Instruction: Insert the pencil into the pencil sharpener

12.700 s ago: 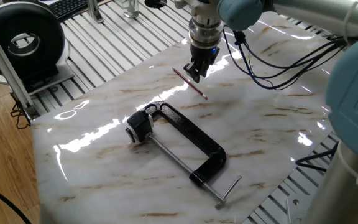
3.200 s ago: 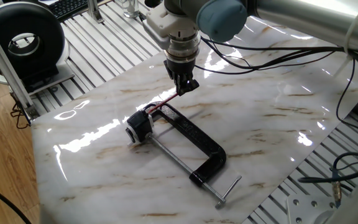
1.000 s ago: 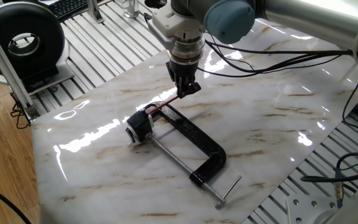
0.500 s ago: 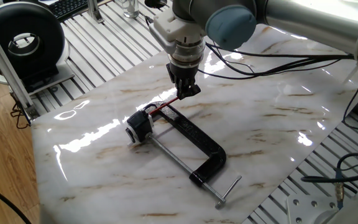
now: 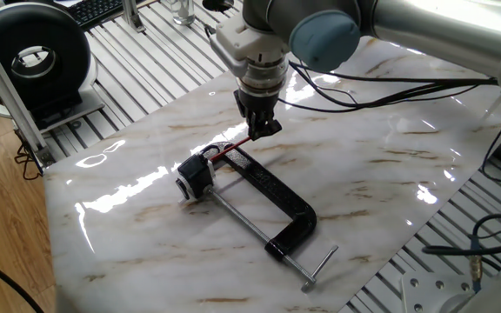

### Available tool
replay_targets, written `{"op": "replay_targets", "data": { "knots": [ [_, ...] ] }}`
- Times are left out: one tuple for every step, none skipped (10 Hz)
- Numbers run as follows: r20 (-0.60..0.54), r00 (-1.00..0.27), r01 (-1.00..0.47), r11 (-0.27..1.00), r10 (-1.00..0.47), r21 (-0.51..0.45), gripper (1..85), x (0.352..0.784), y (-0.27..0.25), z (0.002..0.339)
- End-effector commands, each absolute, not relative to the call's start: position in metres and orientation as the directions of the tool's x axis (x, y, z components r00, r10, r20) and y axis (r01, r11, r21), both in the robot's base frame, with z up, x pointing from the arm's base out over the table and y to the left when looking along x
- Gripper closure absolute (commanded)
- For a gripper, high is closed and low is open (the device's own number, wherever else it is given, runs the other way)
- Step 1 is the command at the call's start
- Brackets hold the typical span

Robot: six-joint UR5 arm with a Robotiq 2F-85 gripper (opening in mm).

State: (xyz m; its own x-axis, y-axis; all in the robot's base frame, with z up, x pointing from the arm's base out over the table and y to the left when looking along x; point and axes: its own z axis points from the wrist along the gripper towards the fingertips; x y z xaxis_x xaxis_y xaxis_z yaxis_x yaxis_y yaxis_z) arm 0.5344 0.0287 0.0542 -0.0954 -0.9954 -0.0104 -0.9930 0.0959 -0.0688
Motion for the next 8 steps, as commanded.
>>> {"op": "replay_targets", "data": {
  "knots": [
    [-0.027,-0.1,-0.993,0.102,-0.995,-0.066,84.7,0.533,0.026,0.061],
    [-0.027,-0.114,-0.991,0.115,-0.993,-0.068,84.7,0.532,0.031,0.061],
    [-0.016,-0.117,-0.99,0.118,-0.993,-0.079,84.7,0.534,0.033,0.061],
    [-0.025,-0.13,-0.988,0.132,-0.991,-0.076,84.7,0.534,0.039,0.061],
    [-0.025,-0.139,-0.987,0.141,-0.99,-0.076,84.7,0.533,0.044,0.063],
    [-0.019,-0.147,-0.986,0.148,-0.989,-0.077,84.7,0.532,0.047,0.063],
    [-0.018,-0.155,-0.985,0.155,-0.988,-0.077,84.7,0.531,0.051,0.061],
    [-0.019,-0.162,-0.983,0.163,-0.987,-0.08,84.7,0.529,0.055,0.059]
  ]
}}
